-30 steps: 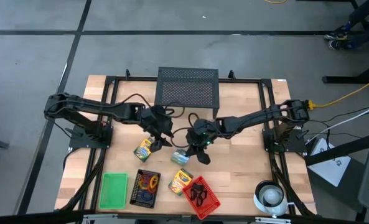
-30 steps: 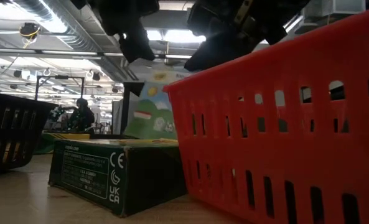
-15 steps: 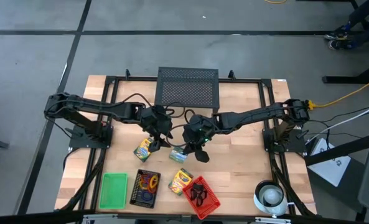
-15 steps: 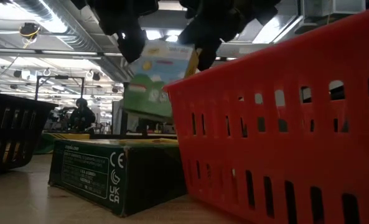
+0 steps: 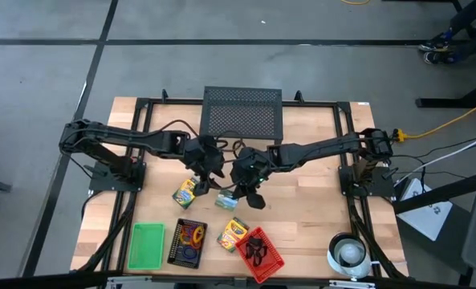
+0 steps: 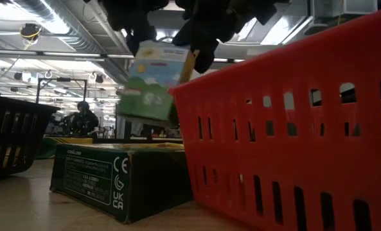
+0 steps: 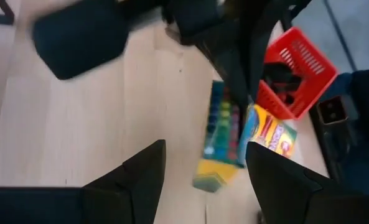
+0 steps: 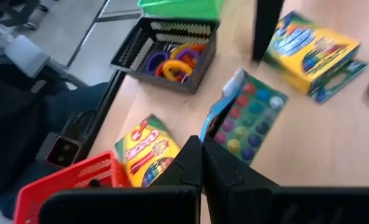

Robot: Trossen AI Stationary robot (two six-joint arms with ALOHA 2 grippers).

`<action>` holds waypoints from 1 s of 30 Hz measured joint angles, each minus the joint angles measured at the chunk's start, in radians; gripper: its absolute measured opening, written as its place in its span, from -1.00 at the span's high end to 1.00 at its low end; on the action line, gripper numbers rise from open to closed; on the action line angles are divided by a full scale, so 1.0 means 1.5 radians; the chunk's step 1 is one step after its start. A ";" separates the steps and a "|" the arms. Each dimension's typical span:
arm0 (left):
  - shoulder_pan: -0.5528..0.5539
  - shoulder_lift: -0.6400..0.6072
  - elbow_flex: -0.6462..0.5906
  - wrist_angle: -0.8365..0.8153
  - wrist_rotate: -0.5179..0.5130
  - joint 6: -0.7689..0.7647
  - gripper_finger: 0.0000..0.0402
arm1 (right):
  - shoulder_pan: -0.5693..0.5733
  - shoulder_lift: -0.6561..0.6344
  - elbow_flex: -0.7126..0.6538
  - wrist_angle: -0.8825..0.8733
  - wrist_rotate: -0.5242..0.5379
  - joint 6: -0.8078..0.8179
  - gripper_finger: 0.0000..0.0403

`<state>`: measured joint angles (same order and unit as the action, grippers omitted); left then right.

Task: Pick & Place Office Desk Supplies
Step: Put the green crayon box into the green bin

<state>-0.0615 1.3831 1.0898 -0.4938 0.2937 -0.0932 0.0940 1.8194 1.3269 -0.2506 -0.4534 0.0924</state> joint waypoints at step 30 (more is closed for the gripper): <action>0.001 -0.020 -0.001 -0.028 -0.045 0.030 -0.10 | -0.060 -0.007 0.024 -0.064 0.065 -0.064 1.00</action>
<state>-0.0606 1.3537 1.0885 -0.5356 0.2269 -0.0483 0.0040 1.8083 1.3628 -0.3473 -0.3556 -0.0032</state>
